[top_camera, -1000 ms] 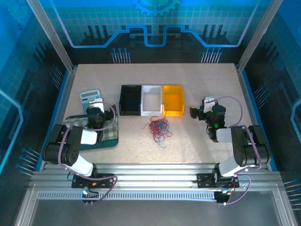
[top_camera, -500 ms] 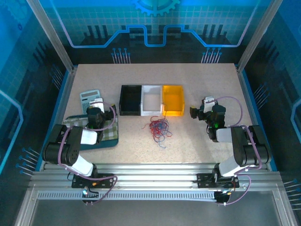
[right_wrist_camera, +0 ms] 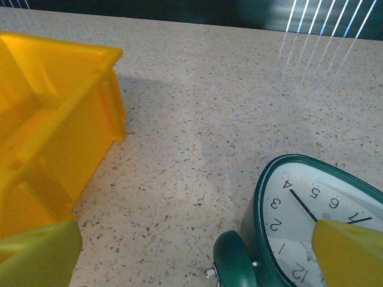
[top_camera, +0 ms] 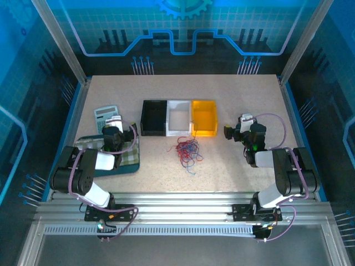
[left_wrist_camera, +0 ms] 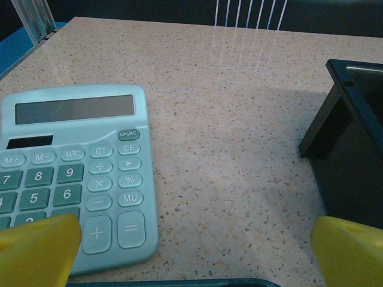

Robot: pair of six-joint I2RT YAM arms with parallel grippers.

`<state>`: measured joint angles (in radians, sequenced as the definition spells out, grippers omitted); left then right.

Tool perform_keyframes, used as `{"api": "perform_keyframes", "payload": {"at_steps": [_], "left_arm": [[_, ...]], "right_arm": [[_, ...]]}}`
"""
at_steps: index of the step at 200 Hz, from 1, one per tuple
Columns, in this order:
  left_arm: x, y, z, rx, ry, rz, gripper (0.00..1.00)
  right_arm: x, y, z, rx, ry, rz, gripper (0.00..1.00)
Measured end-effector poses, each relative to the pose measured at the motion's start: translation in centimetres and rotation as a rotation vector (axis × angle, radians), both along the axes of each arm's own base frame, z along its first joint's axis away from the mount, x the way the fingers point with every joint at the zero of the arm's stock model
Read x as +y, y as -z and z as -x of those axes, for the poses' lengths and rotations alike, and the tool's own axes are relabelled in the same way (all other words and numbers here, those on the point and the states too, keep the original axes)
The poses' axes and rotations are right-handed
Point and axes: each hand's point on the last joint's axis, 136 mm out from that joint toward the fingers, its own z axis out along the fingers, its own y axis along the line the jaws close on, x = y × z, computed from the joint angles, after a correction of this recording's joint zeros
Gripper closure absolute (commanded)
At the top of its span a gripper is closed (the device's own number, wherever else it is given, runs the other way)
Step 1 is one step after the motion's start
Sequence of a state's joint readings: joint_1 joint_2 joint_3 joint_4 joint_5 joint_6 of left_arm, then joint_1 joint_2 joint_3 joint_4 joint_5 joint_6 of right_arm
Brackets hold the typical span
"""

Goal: Untangle the cables

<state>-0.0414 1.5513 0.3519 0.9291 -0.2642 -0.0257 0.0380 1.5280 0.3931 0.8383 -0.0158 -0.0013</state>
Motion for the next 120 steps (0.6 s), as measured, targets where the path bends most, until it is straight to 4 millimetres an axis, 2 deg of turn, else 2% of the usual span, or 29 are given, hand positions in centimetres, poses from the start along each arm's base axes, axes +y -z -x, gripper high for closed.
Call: {"api": "perform_keyframes", "payload": {"at_steps": [21, 35, 48, 76, 85, 98, 110, 120], "left_arm": [[-0.1, 0.0, 0.0, 0.021, 0.006, -0.007, 0.01], [-0.6, -1.0, -0.3, 0.037, 0.021, -0.016, 0.01], [-1.4, -3.3, -0.8, 0.019, 0.042, -0.026, 0.00], [-3.1, -10.1, -1.9, -0.083, 0.063, 0.002, 0.01], [-3.7, -11.6, -2.1, -0.105, 0.062, 0.029, 0.00], [-4.9, -12.5, -2.3, -0.099, 0.064, 0.073, 0.01], [-6.8, -12.6, -2.4, -0.063, 0.085, 0.106, 0.01], [-9.4, -12.2, -2.4, -0.019, 0.127, 0.133, 0.01]], "right_arm": [[0.0, 0.0, 0.0, 0.000, 0.000, 0.000, 0.00], [0.0, 0.0, 0.0, 0.000, 0.000, 0.000, 0.00], [0.0, 0.0, 0.0, 0.000, 0.010, 0.008, 0.00], [0.6, -0.2, 0.3, 0.016, 0.036, 0.067, 0.00], [1.0, -1.1, 0.4, 0.013, 0.043, 0.093, 0.00], [1.6, -3.4, 0.0, -0.010, 0.059, 0.114, 0.00], [2.0, -5.8, -0.6, -0.017, 0.077, 0.107, 0.00], [2.4, -8.2, -1.4, -0.027, 0.087, 0.096, 0.00]]}}
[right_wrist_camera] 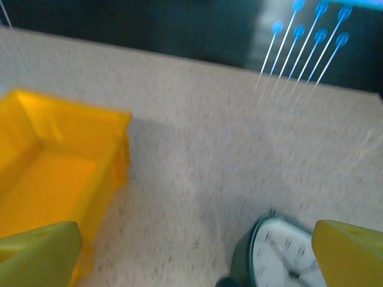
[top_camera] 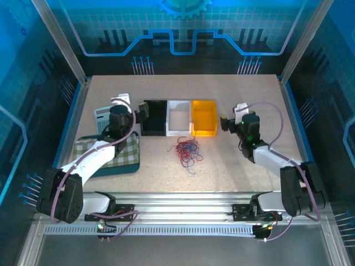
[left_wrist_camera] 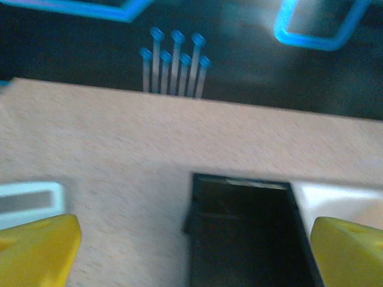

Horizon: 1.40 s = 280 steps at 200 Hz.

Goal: Untangle the cables

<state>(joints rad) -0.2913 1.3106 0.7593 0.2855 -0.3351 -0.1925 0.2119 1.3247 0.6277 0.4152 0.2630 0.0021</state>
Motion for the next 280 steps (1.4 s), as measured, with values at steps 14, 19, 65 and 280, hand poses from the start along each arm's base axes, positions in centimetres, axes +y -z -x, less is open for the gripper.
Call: {"api": "perform_keyframes", "payload": {"at_steps": [14, 19, 65, 280], "left_arm": [[-3.7, 0.7, 0.2, 0.060, 0.075, 0.030, 0.01], [-5.1, 1.0, 0.4, 0.084, 0.109, 0.041, 0.01], [-13.9, 6.4, 4.4, 0.370, 0.394, 0.079, 0.01], [-16.5, 14.6, 10.4, 0.700, 0.529, -0.026, 0.09]], "right_arm": [[1.3, -2.6, -0.6, -0.021, -0.010, -0.004, 0.00], [2.1, -3.3, -0.6, -0.023, -0.026, -0.005, 0.00], [9.5, -1.8, 2.8, 0.125, -0.221, 0.021, 0.07], [17.5, 10.5, 15.9, 0.749, -0.636, -0.113, 0.88]]}}
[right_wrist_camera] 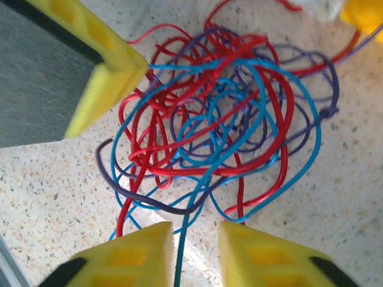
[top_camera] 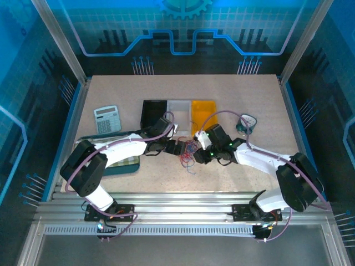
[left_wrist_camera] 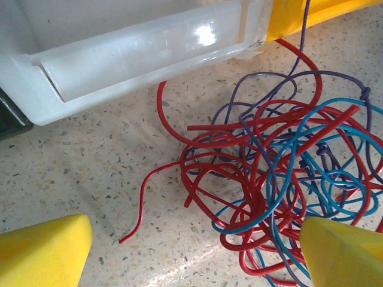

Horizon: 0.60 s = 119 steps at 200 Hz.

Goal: Untangle the cables

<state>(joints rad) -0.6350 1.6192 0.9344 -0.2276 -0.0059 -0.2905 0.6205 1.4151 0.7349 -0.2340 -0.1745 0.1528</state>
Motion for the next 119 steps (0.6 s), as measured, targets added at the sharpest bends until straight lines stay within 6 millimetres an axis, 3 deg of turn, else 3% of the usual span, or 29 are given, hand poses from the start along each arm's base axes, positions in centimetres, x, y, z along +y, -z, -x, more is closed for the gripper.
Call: {"api": "perform_keyframes", "payload": {"at_steps": [14, 47, 93, 119], "left_arm": [[0.1, 0.2, 0.0, 0.001, -0.002, -0.006, 0.09], [-0.2, 0.1, -0.3, -0.003, -0.001, -0.012, 0.10], [-1.4, 0.3, -1.5, -0.024, 0.003, -0.045, 0.13], [-1.3, 0.5, -1.9, -0.031, -0.007, -0.064, 0.13]], "right_arm": [[-0.1, 0.2, 0.1, 0.004, -0.004, 0.008, 0.94], [-0.5, -0.1, -0.8, -0.041, 0.024, 0.030, 0.98], [-2.6, -2.9, -5.1, -0.248, 0.244, 0.056, 1.00], [-4.7, -3.2, -7.3, -0.304, 0.417, 0.053, 1.00]]}}
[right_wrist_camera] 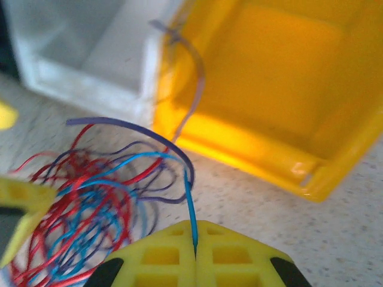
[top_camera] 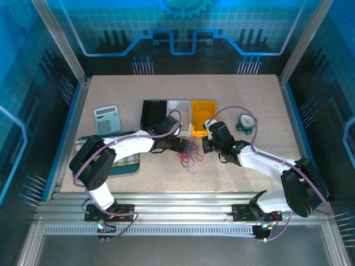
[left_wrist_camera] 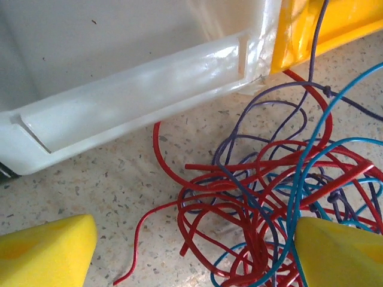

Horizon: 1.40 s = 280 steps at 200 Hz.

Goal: Untangle the cables

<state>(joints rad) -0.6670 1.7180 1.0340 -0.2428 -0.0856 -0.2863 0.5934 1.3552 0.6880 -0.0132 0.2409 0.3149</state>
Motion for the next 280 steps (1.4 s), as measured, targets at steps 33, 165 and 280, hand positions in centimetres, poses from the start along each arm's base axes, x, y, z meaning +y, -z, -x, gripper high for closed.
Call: {"api": "perform_keyframes", "payload": {"at_steps": [33, 165, 280], "left_arm": [[-0.5, 0.3, -0.1, 0.009, 0.012, -0.006, 0.13], [-2.9, 1.9, 0.4, 0.065, 0.114, 0.015, 0.21], [-3.8, 1.3, 0.2, 0.049, 0.138, 0.091, 0.03]], "right_arm": [[-2.1, 0.4, -1.9, -0.009, 0.133, -0.022, 1.00], [-8.5, -1.8, -5.1, -0.044, 0.367, -0.183, 1.00], [-21.8, -2.8, -4.8, -0.064, 0.745, -0.314, 1.00]]}}
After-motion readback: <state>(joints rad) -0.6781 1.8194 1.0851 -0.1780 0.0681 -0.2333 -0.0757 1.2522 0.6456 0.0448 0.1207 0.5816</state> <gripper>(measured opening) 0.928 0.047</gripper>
